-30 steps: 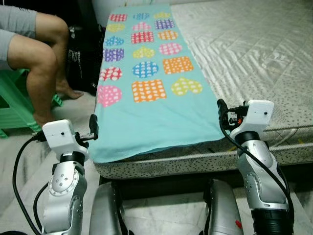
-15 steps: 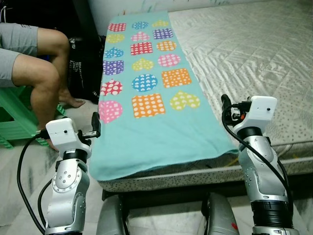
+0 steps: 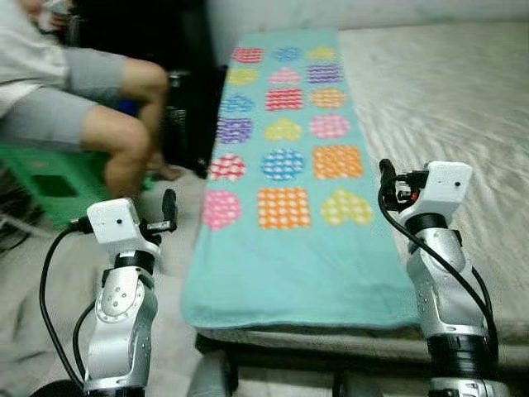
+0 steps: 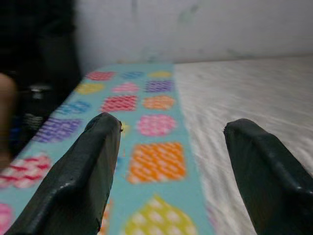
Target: Clean up the room
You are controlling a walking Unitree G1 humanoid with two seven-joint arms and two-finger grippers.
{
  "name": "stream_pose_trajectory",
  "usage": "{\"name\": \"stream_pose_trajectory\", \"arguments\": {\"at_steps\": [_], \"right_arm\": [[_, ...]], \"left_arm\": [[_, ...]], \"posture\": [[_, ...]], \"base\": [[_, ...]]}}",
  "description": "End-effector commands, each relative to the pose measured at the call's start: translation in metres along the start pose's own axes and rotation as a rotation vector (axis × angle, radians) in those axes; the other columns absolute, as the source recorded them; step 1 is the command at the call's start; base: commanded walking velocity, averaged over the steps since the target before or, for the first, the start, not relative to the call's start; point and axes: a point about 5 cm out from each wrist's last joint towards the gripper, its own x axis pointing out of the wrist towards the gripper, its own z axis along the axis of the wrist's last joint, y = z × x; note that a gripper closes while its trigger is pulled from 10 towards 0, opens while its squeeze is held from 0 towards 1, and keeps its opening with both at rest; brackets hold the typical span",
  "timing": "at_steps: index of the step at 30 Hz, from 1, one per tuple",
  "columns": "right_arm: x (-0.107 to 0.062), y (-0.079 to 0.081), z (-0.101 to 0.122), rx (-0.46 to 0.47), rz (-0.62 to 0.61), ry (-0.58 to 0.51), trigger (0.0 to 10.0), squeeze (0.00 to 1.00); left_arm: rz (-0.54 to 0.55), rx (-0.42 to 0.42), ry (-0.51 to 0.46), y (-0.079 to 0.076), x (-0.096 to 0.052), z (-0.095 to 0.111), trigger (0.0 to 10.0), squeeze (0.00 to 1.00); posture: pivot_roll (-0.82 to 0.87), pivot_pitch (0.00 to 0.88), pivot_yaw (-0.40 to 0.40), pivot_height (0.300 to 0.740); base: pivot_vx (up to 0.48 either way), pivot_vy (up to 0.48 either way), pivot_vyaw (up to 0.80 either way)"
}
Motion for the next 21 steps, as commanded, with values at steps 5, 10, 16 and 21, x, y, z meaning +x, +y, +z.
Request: {"name": "stream_pose_trajectory", "arguments": {"at_steps": [5,10,16,21], "right_arm": [[0.0022,0.0067,0.0037,0.001,0.016,-0.021,10.0,0.00],[0.0019,0.0047,0.0048,-0.021,0.012,-0.034,10.0,0.00],[0.0026,0.0045,0.0054,-0.022,0.010,-0.040,10.0,0.00],[0.0028,0.0059,0.0064,-0.026,0.023,-0.046,10.0,0.00]], "left_arm": [[0.010,0.011,0.000,0.0031,-0.0013,-0.0015,10.0,0.00],[0.006,0.012,0.000,0.0025,-0.0016,-0.0019,10.0,0.00],[-0.005,0.007,-0.002,0.0013,-0.0021,-0.0028,10.0,0.00],[0.002,-0.010,0.013,-0.0005,-0.0024,-0.0054,10.0,0.00]], "posture": [[-0.17,0.000,0.116,0.709],[-0.17,0.000,0.115,0.709],[-0.17,0.000,0.113,0.740],[-0.17,0.000,0.112,0.740]], "base": [[0.000,0.000,0.00],[0.000,0.000,0.00],[0.000,0.000,0.00],[0.000,0.000,0.00]]}}
